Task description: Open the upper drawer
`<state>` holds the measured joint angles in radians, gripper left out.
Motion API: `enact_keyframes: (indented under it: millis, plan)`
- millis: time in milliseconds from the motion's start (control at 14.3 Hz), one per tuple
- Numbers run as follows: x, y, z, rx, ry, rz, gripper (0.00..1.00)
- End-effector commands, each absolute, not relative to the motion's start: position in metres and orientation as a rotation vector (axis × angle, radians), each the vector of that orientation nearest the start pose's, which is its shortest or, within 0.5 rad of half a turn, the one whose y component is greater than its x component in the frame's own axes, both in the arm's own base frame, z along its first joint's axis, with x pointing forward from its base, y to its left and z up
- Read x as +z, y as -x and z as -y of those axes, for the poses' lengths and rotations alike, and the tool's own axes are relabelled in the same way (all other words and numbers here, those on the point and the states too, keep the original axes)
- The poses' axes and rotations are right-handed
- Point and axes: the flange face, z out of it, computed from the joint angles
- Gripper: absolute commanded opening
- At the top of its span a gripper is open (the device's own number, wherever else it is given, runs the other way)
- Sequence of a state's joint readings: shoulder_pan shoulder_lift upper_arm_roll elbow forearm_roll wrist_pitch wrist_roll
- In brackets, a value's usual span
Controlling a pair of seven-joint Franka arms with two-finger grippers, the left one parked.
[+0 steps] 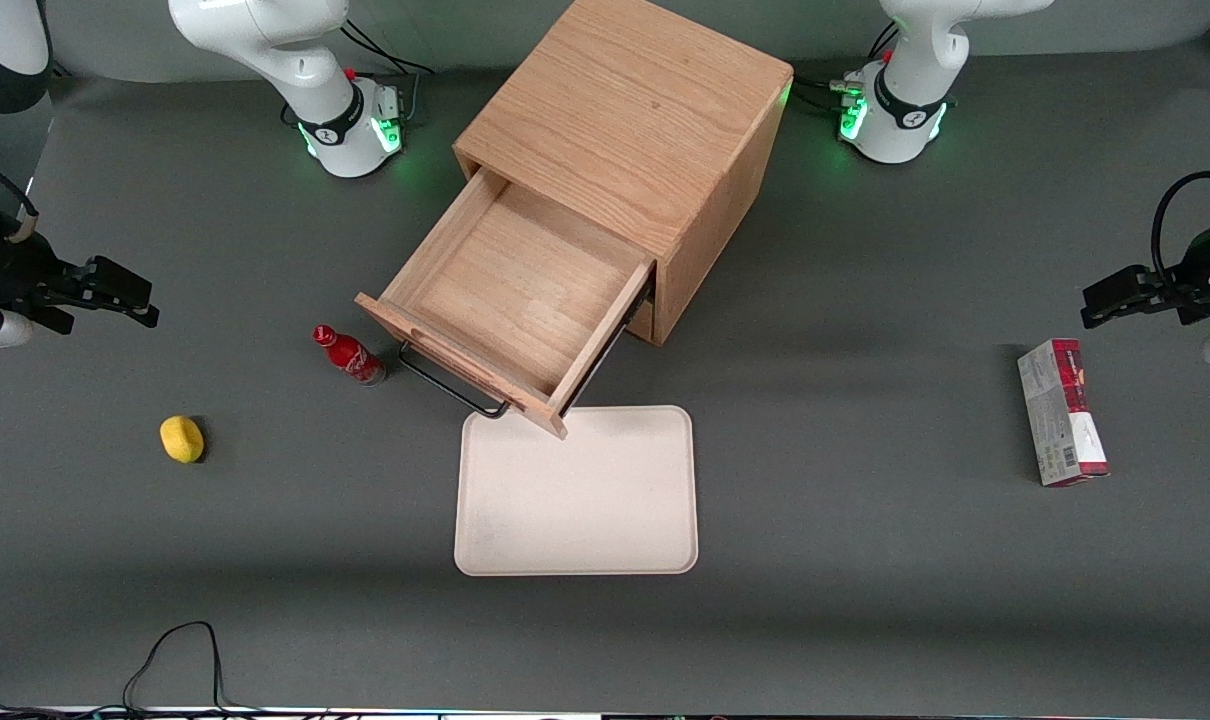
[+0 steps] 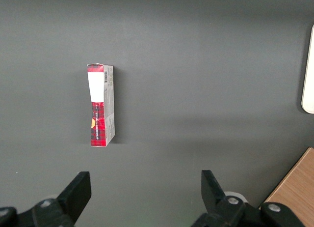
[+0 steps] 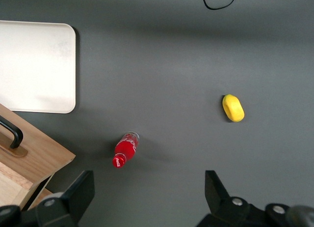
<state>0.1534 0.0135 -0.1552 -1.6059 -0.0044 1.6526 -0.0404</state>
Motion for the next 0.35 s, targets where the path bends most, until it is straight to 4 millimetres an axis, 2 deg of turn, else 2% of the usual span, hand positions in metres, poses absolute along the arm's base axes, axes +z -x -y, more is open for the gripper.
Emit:
enact_keyframes:
  millis: [0,280]
  plan:
    - [0.6126,-0.5612,0.0042,-0.075,3.163,0.017,1.00]
    - [0.6123,-0.5609,0.0058,-0.070,3.162,0.010,1.00]
